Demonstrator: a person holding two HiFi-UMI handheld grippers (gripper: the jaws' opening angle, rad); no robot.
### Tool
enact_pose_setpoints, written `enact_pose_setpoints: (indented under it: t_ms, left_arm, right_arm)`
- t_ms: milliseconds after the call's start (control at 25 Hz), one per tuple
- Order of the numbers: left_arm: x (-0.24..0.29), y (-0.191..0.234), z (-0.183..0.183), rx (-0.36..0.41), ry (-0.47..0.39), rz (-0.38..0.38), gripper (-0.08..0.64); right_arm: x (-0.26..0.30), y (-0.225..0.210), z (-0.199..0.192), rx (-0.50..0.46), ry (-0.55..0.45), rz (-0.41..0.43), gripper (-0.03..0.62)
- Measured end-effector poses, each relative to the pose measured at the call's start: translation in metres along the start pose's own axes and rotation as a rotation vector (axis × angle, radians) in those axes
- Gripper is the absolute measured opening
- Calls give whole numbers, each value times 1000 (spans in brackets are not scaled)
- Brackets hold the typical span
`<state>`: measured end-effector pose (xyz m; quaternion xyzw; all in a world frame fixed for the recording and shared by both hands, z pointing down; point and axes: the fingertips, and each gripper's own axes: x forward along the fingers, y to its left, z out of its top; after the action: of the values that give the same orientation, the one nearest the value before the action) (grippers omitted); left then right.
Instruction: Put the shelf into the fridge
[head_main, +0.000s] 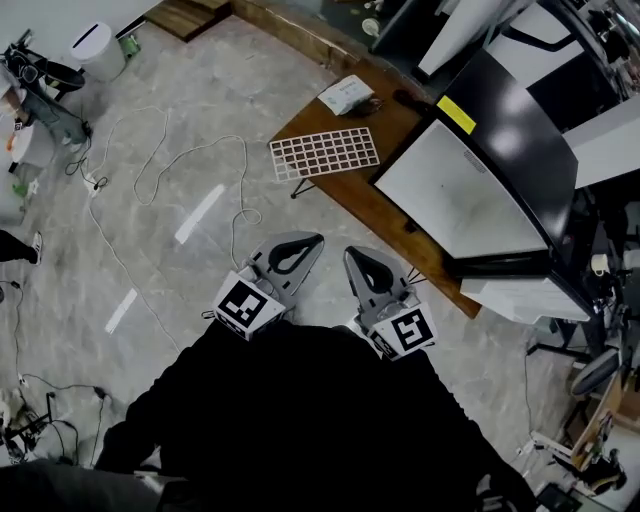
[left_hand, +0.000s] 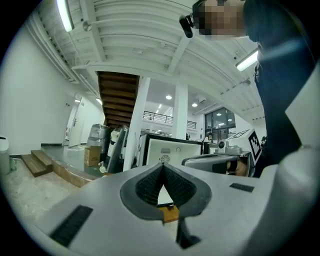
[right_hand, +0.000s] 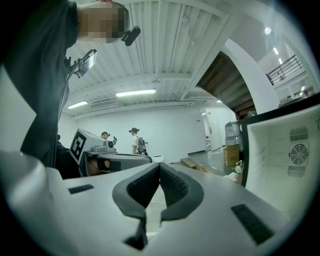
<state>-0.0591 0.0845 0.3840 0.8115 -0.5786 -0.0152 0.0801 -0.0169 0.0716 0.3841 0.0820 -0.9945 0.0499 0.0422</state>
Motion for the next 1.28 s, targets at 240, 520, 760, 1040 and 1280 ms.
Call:
enact_pose_setpoints:
  t_ms: [240, 520, 760, 1040, 1280]
  left_arm:
    - [-16, 81, -14, -53, 0, 29, 5]
    - [-20, 159, -50, -202, -15, 132, 5]
    - [-2, 215, -110, -376, -46, 263, 5]
    - [40, 261, -196, -714, -151, 392, 6]
    - [58, 290, -272, -984, -275, 529, 8]
  right_arm:
    - [76, -3, -6, -6, 45, -19, 2]
    - [140, -17, -22, -17, 99, 16, 2]
    - [182, -56, -54, -6, 137, 60, 2]
    - [235, -111, -96, 24, 182, 168, 2]
    - [267, -142, -153, 54, 252, 214, 2]
